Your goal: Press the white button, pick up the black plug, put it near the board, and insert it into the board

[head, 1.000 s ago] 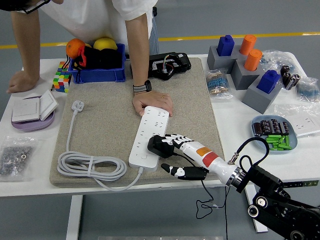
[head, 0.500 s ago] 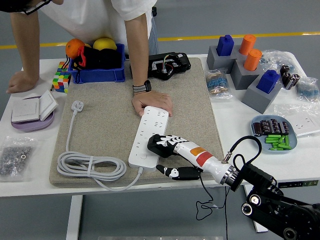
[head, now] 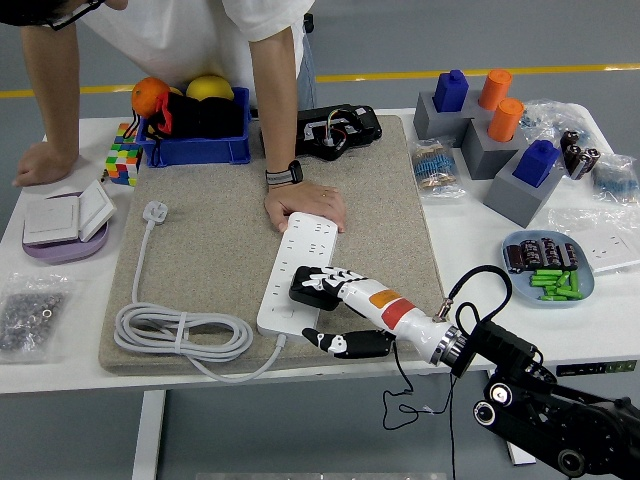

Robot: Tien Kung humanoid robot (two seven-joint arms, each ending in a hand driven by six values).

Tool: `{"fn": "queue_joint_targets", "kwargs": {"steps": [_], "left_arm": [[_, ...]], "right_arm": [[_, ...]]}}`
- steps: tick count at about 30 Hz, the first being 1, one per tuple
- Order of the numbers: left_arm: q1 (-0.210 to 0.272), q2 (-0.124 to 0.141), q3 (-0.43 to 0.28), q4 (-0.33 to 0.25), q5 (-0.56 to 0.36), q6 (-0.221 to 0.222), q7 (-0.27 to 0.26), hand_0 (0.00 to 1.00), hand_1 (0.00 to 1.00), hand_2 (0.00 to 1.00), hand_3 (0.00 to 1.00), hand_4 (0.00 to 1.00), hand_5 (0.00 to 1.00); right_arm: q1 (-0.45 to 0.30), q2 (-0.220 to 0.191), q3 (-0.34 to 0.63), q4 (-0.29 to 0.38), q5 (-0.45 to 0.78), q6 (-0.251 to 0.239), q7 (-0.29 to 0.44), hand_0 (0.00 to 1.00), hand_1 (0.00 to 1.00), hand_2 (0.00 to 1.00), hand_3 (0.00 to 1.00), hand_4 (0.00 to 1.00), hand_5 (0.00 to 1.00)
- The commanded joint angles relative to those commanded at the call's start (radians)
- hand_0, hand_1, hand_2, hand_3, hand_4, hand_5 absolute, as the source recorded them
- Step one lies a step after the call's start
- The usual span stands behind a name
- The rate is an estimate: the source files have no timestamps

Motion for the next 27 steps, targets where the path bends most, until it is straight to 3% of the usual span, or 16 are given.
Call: {"fn": "queue_joint_targets", "kwargs": {"steps": [27], "left_arm": [[0.001, -0.002, -0.006, 0.000, 0.005, -0.001, 0.001, 0.625, 0.632, 0.638, 0.694, 0.586, 0.373]], "right_arm": [[0.067, 0.065, -0.051, -0.072, 0.014, 0.025, -0.044, 0.998, 0.911, 0.876, 0.846, 0.685, 0.679]]}}
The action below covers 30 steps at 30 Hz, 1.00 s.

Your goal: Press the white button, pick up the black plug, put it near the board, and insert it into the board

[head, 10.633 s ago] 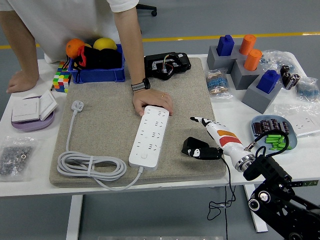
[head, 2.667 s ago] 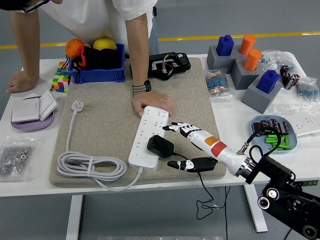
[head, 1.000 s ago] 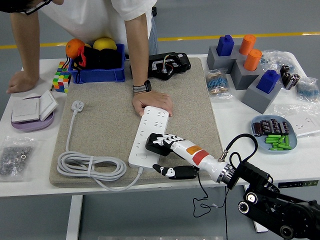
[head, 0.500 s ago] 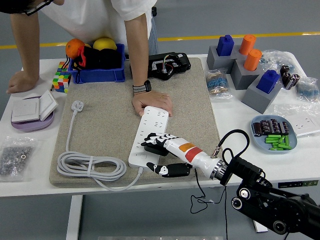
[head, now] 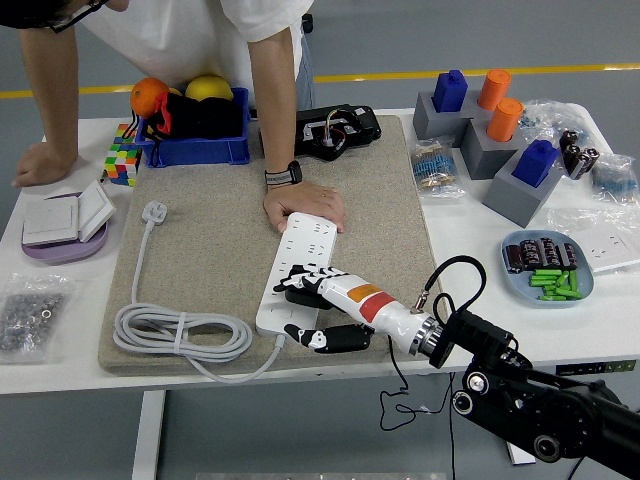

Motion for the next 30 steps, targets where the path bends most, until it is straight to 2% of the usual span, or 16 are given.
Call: {"fn": "queue_joint_targets", "kwargs": {"steps": [9, 18, 27, 28, 30], "left_arm": [[0.000, -0.002, -0.006, 0.000, 0.006, 0.000, 0.000, 0.625, 0.632, 0.639, 0.694, 0.586, 0.373], [0.000, -0.001, -0.002, 0.000, 0.000, 0.001, -0.001, 0.625, 0.632, 0.638, 0.694, 0.587, 0.373], [0.000, -0.003, -0.004, 0.000, 0.003, 0.000, -0.001, 0.626, 0.631, 0.638, 0.694, 0.586, 0.373], [-0.001, -0.004, -0.007, 0.000, 0.005, 0.000, -0.001, 0.626, 0.632, 0.638, 0.694, 0.586, 0.374], [-0.001, -0.004, -0.008, 0.000, 0.007, 0.000, -0.001, 0.626, 0.632, 0.638, 0.694, 0.586, 0.374]], "right_arm": [[-0.001, -0.006, 0.018, 0.030, -0.010, 0.004, -0.011, 0.998, 0.907, 0.873, 0.844, 0.690, 0.679], [0.005, -0.015, 0.096, 0.142, -0.055, -0.003, -0.013, 0.998, 0.905, 0.872, 0.842, 0.700, 0.669], [-0.025, -0.032, 0.228, 0.249, -0.131, -0.008, -0.046, 0.998, 0.905, 0.868, 0.838, 0.704, 0.667], [-0.032, -0.035, 0.252, 0.262, -0.141, -0.011, -0.052, 0.984, 0.893, 0.857, 0.819, 0.737, 0.649], [-0.043, -0.038, 0.290, 0.277, -0.153, -0.012, -0.062, 0.984, 0.893, 0.857, 0.819, 0.737, 0.649]]}}
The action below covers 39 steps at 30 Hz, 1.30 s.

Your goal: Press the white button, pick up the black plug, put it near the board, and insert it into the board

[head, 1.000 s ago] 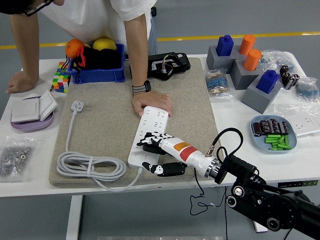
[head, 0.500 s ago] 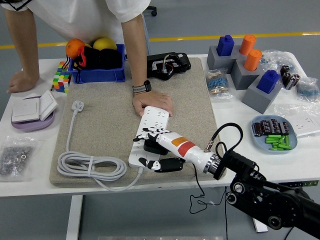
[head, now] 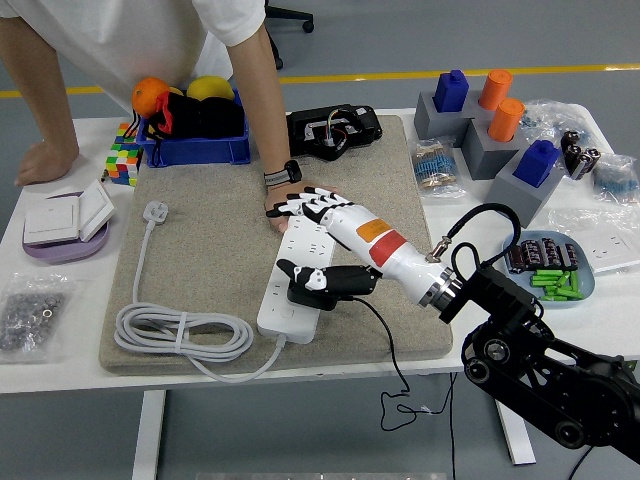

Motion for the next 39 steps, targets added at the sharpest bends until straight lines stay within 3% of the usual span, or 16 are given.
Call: {"fn": "queue_joint_targets", "kwargs": {"steps": [3, 4, 22, 28, 39], "left_arm": [[-0.001, 0.000, -0.003, 0.000, 0.002, 0.000, -0.001, 0.626, 0.632, 0.638, 0.694, 0.586, 0.374], [-0.002, 0.000, -0.002, 0.000, 0.000, 0.000, -0.001, 0.625, 0.632, 0.638, 0.694, 0.586, 0.374], [-0.015, -0.003, 0.015, 0.000, -0.008, -0.001, -0.003, 0.624, 0.632, 0.638, 0.693, 0.586, 0.373], [-0.016, -0.004, 0.022, 0.000, -0.012, -0.003, -0.001, 0.624, 0.632, 0.638, 0.693, 0.586, 0.373], [-0.028, 0.009, 0.039, 0.000, -0.013, -0.004, -0.002, 0.625, 0.632, 0.638, 0.694, 0.586, 0.374]], "right_arm": [[-0.025, -0.009, 0.075, 0.025, -0.016, -0.001, -0.014, 0.984, 0.893, 0.857, 0.819, 0.737, 0.649], [-0.033, -0.013, 0.098, 0.031, -0.018, -0.003, -0.015, 0.917, 0.832, 0.808, 0.780, 0.820, 0.593], [-0.241, -0.061, 0.424, 0.067, 0.020, -0.006, -0.023, 0.900, 0.813, 0.787, 0.764, 0.847, 0.586], [-0.304, -0.067, 0.485, 0.075, 0.023, 0.006, -0.033, 0.900, 0.813, 0.787, 0.764, 0.847, 0.586], [-0.352, -0.043, 0.580, 0.099, 0.004, 0.025, -0.049, 0.905, 0.823, 0.795, 0.772, 0.829, 0.590]]}}
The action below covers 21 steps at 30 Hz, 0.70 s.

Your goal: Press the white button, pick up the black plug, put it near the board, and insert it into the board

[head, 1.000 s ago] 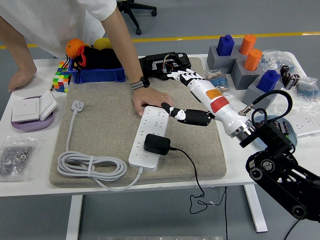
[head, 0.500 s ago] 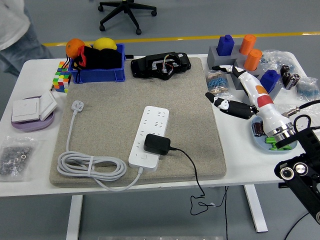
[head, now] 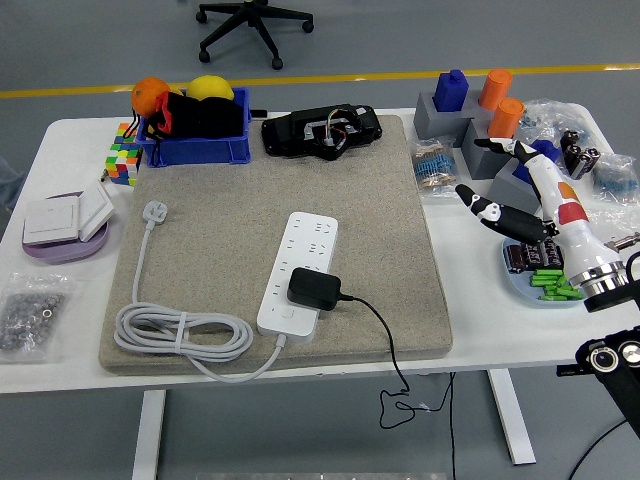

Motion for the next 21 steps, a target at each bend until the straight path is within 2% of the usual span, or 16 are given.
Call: {"fn": "queue_joint_targets", "kwargs": {"steps": [2, 9, 17, 21], "left_arm": [[0.000, 0.000, -0.002, 0.000, 0.006, -0.002, 0.003, 0.625, 0.632, 0.639, 0.694, 0.585, 0.375], [-0.004, -0.002, 0.011, 0.000, 0.005, -0.004, 0.001, 0.625, 0.632, 0.640, 0.694, 0.586, 0.375], [0.005, -0.005, 0.000, 0.000, 0.029, -0.007, 0.004, 0.625, 0.632, 0.640, 0.694, 0.586, 0.374], [0.007, -0.005, 0.009, 0.000, 0.025, -0.008, 0.002, 0.625, 0.632, 0.640, 0.694, 0.586, 0.373]], "right_arm": [[-0.003, -0.002, 0.009, -0.001, 0.004, 0.008, -0.009, 0.907, 0.825, 0.798, 0.778, 0.852, 0.564], [-0.005, 0.002, 0.028, -0.004, -0.024, 0.038, -0.068, 0.907, 0.826, 0.803, 0.780, 0.853, 0.566], [-0.029, 0.004, 0.057, 0.005, -0.009, 0.058, -0.102, 0.907, 0.832, 0.805, 0.784, 0.862, 0.583], [-0.048, 0.023, 0.079, 0.017, -0.021, 0.062, -0.109, 0.907, 0.830, 0.806, 0.785, 0.870, 0.592]]}}
